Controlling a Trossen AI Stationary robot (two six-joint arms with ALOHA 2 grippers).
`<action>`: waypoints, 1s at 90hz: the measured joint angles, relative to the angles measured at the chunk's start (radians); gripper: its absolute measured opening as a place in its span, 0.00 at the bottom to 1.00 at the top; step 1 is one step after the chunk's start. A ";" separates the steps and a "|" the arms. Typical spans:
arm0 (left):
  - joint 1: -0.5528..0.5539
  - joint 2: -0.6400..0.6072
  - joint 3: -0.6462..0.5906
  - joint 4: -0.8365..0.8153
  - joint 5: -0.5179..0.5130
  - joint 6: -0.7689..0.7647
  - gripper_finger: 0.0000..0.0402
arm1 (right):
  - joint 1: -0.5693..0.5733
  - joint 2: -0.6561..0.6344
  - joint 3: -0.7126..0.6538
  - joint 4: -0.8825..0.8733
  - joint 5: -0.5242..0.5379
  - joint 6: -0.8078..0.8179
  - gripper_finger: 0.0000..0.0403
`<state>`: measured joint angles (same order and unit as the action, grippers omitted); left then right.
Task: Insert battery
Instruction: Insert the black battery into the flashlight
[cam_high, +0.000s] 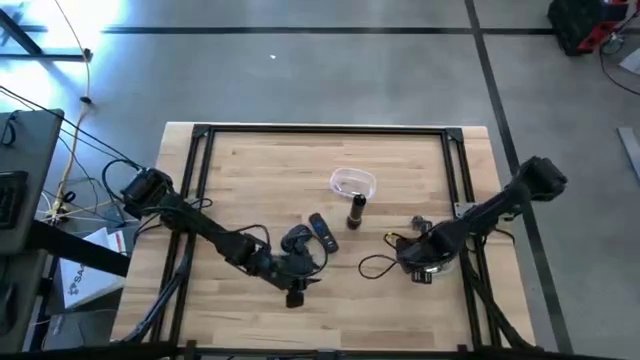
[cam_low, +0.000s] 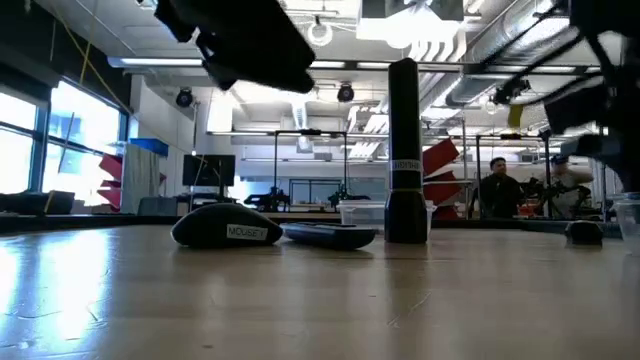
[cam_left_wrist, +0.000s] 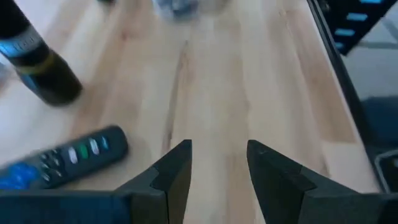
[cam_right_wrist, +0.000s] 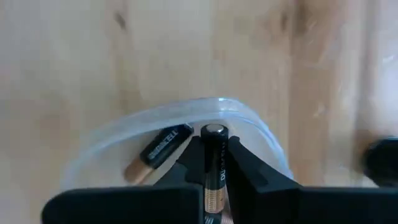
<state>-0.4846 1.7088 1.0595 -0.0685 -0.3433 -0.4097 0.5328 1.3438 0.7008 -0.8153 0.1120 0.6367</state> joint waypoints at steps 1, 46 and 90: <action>0.002 0.000 0.000 -0.004 0.004 0.000 0.34 | 0.002 -0.012 0.000 -0.004 0.007 0.004 0.01; 0.210 -0.001 -0.203 0.320 0.213 0.157 0.34 | -0.031 -0.536 0.003 0.050 0.256 -0.112 0.00; 0.313 0.000 -0.444 0.916 0.204 0.237 0.34 | -0.395 -0.563 0.004 0.599 -0.058 -0.662 0.01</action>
<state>-0.1713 1.7084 0.6159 0.8471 -0.1392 -0.1726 0.1383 0.7803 0.7044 -0.2161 0.0538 -0.0251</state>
